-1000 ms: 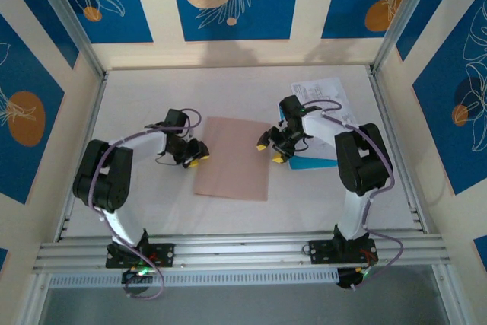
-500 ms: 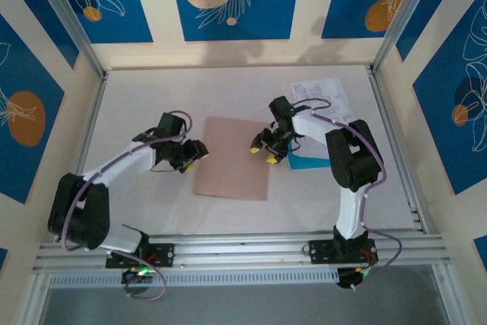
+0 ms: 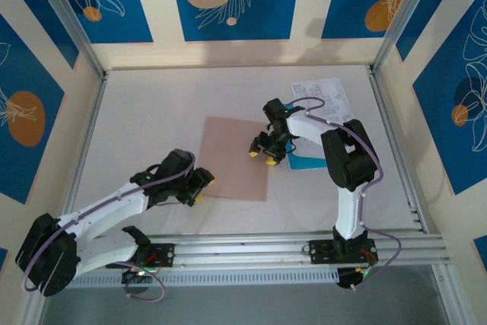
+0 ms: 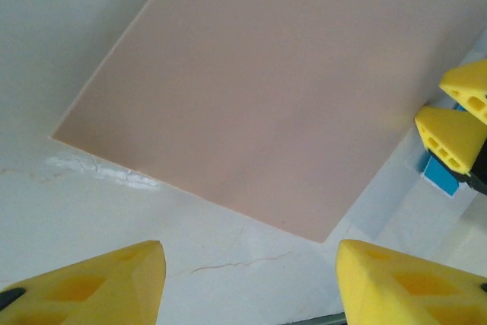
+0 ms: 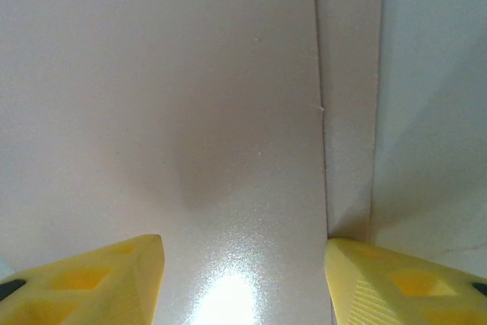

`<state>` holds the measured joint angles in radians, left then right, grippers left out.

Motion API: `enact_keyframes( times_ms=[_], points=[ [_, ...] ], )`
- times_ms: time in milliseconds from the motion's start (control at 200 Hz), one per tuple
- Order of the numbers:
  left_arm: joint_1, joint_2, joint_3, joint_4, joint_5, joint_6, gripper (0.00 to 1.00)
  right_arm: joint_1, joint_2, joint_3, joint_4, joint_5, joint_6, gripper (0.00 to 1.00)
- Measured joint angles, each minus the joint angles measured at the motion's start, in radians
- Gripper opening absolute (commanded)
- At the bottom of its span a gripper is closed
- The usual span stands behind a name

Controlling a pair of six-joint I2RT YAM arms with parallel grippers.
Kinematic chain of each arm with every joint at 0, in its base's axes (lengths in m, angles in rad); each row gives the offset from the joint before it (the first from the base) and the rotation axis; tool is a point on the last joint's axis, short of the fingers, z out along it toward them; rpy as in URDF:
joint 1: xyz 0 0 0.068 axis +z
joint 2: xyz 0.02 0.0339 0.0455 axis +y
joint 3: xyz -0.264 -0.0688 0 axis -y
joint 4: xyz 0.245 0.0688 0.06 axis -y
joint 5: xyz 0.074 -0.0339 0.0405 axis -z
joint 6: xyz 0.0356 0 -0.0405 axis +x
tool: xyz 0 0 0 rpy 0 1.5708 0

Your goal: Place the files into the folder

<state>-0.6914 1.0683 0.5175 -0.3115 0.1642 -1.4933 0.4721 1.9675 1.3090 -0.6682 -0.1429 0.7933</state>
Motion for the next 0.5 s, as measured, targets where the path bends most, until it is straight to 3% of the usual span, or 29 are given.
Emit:
enact_keyframes(
  times_ms=[225, 500],
  points=[
    [-0.124, 0.034, -0.098, 0.179, -0.129, -0.175, 0.62, 0.009, -0.003, 0.000, -0.002, 0.021, -0.019, 0.60],
    [-0.261, 0.079, -0.175, 0.370, -0.366, -0.386, 0.56, 0.010, -0.008, -0.009, 0.003, 0.020, -0.038, 0.60]
  ],
)
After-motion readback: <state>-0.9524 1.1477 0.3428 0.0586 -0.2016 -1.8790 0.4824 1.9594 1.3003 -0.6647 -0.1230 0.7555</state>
